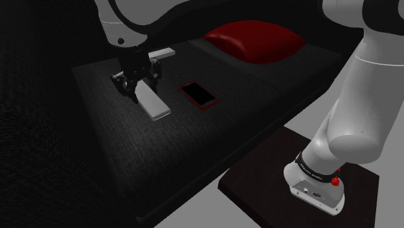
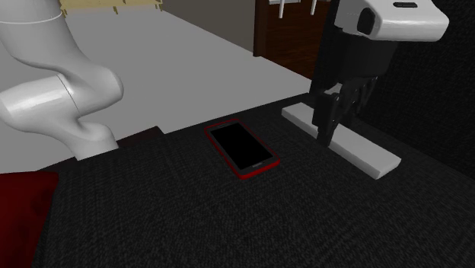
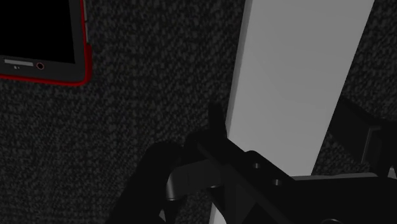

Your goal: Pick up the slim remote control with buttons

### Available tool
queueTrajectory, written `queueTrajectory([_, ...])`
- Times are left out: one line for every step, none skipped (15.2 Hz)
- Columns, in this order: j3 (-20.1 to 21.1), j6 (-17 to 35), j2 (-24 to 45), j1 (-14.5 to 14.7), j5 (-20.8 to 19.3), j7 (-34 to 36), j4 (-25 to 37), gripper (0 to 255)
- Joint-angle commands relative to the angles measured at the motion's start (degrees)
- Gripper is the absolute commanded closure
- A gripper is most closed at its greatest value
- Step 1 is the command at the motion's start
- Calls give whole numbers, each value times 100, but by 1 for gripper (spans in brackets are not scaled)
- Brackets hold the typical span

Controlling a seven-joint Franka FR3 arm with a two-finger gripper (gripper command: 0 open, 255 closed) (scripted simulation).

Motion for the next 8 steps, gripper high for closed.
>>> queueTrajectory([3,-151,-1,6,4,-14,150,255])
queueTrajectory([6,-228,1,11,5,-18,229,255])
queueTrajectory([8,-306,4,17,5,-21,311,255])
queueTrajectory([11,-385,9,24,3,-24,394,255])
queueTrajectory([13,-464,16,31,1,-26,479,255])
queueTrajectory([16,-544,24,39,-2,-28,566,255])
queueTrajectory([18,-625,34,47,-6,-29,656,255])
queueTrajectory([21,-707,46,57,-11,-30,748,255])
